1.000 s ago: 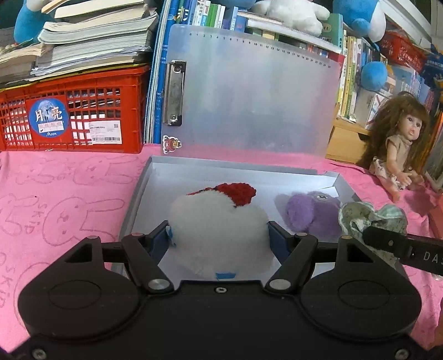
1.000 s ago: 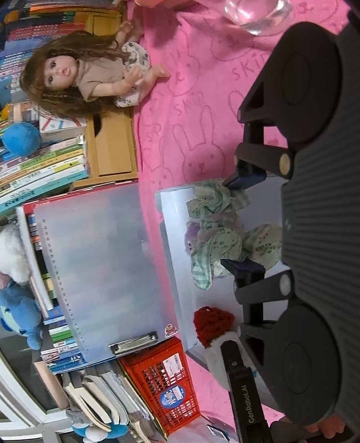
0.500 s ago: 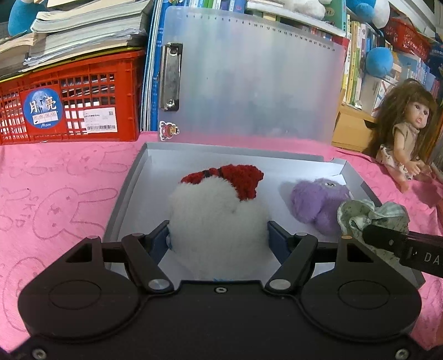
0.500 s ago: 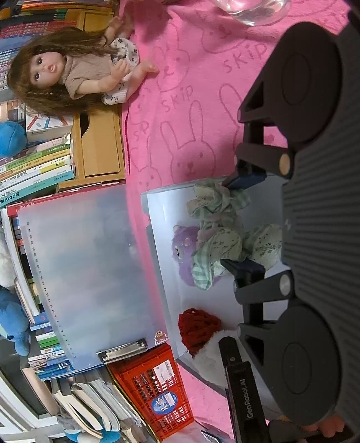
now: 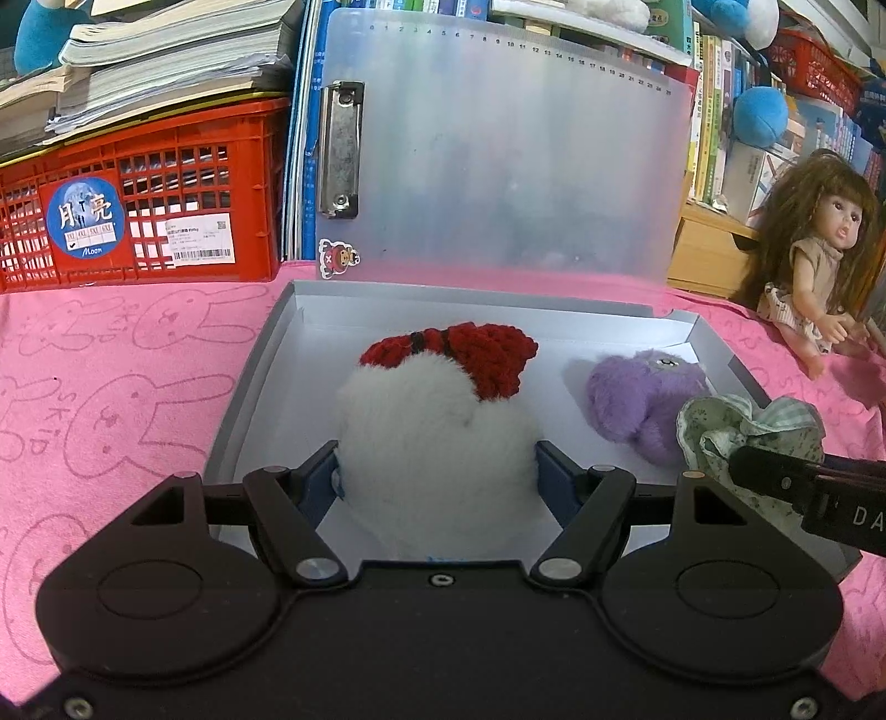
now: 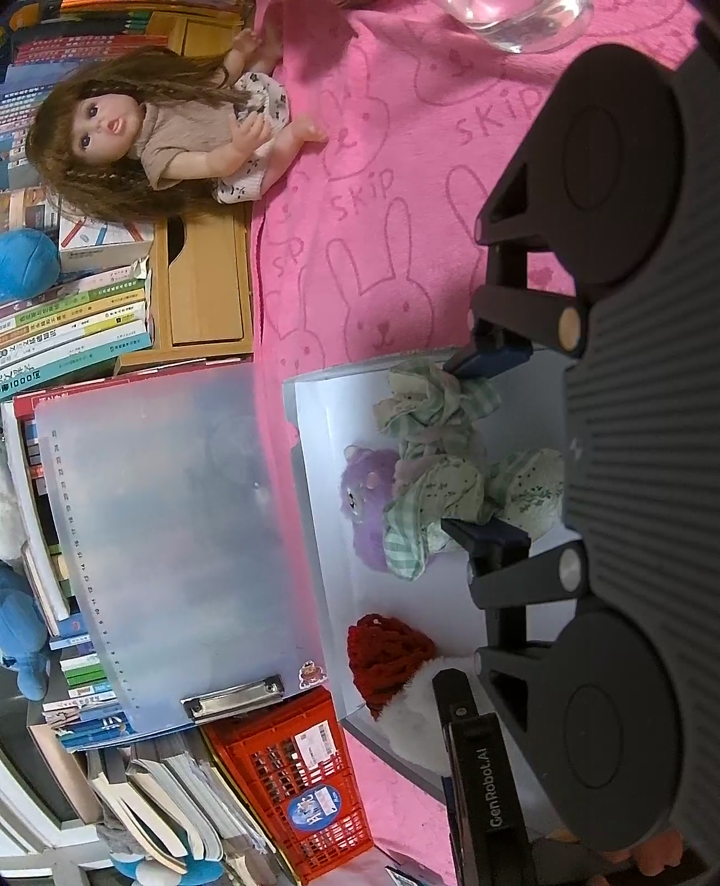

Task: Organize objects
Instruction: 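Open left tool releasing white plush while right tool releases green cloth in box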

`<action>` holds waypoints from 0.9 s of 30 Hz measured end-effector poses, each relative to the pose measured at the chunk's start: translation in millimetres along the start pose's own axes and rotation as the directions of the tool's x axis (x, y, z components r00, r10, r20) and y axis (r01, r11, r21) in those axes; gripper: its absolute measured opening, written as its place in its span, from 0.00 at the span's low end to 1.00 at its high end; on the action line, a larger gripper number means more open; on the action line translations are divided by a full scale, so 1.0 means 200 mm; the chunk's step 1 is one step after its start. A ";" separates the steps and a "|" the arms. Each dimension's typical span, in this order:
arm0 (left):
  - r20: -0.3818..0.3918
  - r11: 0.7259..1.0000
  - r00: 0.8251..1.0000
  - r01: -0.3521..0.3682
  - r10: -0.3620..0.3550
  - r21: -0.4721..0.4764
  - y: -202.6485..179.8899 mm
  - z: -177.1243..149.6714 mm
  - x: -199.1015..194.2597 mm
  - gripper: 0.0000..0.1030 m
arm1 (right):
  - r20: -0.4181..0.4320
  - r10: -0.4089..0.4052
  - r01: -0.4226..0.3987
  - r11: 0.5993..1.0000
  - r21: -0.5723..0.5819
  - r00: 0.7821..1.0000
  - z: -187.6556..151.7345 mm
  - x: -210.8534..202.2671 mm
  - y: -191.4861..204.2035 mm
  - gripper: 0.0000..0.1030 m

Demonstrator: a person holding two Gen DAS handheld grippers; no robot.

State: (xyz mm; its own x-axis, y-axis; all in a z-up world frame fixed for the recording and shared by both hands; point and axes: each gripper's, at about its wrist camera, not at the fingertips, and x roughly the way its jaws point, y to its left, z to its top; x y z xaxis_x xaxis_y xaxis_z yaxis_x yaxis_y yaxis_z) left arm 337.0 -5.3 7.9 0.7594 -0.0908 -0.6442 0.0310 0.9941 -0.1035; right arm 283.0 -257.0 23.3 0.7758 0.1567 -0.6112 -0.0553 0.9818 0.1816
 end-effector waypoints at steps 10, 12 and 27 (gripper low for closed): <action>0.002 1.000 1.000 0.000 0.000 0.003 0.00 0.00 0.00 0.70 | 0.000 0.004 -0.004 1.000 -0.002 1.000 0.00 0.00 0.00 0.55; 0.003 1.000 1.000 -0.002 0.002 0.005 0.00 0.00 0.00 0.70 | 0.000 0.007 -0.007 1.000 -0.004 1.000 0.00 0.01 0.00 0.56; 0.032 0.999 0.999 -0.017 0.016 0.037 -0.01 0.00 -0.05 0.76 | 0.000 0.029 -0.029 1.000 0.008 1.000 0.00 -0.01 0.00 0.66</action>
State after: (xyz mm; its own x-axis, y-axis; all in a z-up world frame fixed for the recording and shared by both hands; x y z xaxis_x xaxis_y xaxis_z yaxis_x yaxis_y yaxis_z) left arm 328.1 -6.8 14.5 0.7803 -0.0728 -0.6212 0.0416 0.9970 -0.0645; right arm 280.8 -258.0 23.7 0.7742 0.1849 -0.6054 -0.0727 0.9760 0.2052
